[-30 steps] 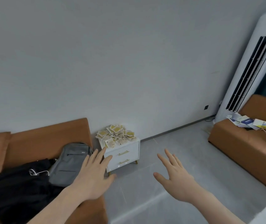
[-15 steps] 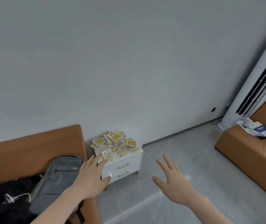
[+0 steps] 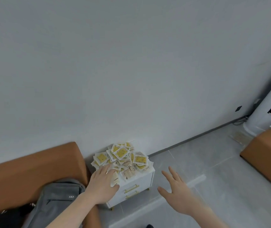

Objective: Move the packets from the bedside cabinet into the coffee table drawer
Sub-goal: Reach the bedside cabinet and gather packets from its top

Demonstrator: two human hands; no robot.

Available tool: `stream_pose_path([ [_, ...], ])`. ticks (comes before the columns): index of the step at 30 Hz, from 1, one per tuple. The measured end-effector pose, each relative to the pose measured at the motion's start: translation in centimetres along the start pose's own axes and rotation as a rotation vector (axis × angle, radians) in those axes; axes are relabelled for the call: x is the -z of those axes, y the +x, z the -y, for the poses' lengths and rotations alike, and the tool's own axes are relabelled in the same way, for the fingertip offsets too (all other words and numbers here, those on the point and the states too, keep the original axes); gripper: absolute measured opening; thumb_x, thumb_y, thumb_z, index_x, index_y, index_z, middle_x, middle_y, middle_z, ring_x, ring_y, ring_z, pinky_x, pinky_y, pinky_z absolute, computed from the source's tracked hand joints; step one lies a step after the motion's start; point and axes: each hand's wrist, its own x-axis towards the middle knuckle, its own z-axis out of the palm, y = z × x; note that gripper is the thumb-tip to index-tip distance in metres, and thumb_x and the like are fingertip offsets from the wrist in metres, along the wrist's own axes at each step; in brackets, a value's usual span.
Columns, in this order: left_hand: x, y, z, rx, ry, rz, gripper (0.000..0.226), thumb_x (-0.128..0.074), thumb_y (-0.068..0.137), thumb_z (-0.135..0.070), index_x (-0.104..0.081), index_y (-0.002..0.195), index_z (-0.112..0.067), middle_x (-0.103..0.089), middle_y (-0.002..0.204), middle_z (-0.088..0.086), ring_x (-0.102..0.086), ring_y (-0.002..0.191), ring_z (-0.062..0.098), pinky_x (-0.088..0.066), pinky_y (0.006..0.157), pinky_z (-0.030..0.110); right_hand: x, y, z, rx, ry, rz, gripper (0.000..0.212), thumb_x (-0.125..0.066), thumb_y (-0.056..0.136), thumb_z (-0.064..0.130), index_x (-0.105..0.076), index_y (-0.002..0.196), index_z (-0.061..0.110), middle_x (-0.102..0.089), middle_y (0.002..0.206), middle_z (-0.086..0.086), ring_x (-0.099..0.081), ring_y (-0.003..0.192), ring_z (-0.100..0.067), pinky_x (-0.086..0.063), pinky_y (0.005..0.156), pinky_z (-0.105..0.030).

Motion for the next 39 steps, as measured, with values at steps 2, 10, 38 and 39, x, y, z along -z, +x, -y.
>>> stream_pose_path([
  [2,0.5,2.8,0.6,0.043,-0.017,0.029,0.076,-0.047,0.096,-0.06,-0.023,0.162,-0.032,-0.006,0.173,-0.003,-0.006,0.159,0.022,-0.012,0.128,0.041,0.3,4.0,-0.4,-0.006,0.002,0.044,0.077,-0.047,0.102,0.06,-0.011,0.166,0.034,0.01,0.174,0.011,0.006,0.161,-0.019,-0.014,0.129,-0.041],
  [10,1.6,11.1,3.1,0.165,-0.125,0.083,0.078,-0.053,0.095,-0.054,-0.021,0.162,-0.029,-0.017,0.17,-0.004,-0.023,0.153,0.024,-0.029,0.122,0.042,0.8,16.6,0.2,0.023,0.017,0.166,0.076,-0.05,0.101,0.057,-0.016,0.165,0.033,-0.003,0.174,0.008,-0.008,0.16,-0.019,-0.019,0.127,-0.039],
  [38,-13.1,52.4,14.0,-0.022,0.075,0.188,0.096,-0.054,0.089,-0.073,-0.013,0.162,-0.025,-0.009,0.17,0.001,-0.007,0.157,0.03,-0.012,0.127,0.049,-15.6,49.5,-3.7,-0.373,0.278,0.006,0.047,-0.065,0.097,0.03,-0.053,0.142,0.031,-0.044,0.151,0.01,-0.048,0.113,-0.005,-0.041,0.084,-0.02],
  [39,-14.2,53.0,14.2,-0.011,0.09,0.189,0.099,-0.055,0.088,-0.074,-0.011,0.162,-0.025,-0.009,0.17,0.002,-0.006,0.157,0.031,-0.011,0.127,0.05,-16.5,50.0,-4.4,-0.382,0.283,-0.004,0.046,-0.065,0.097,0.029,-0.054,0.141,0.031,-0.044,0.151,0.011,-0.048,0.11,-0.004,-0.041,0.077,-0.017],
])
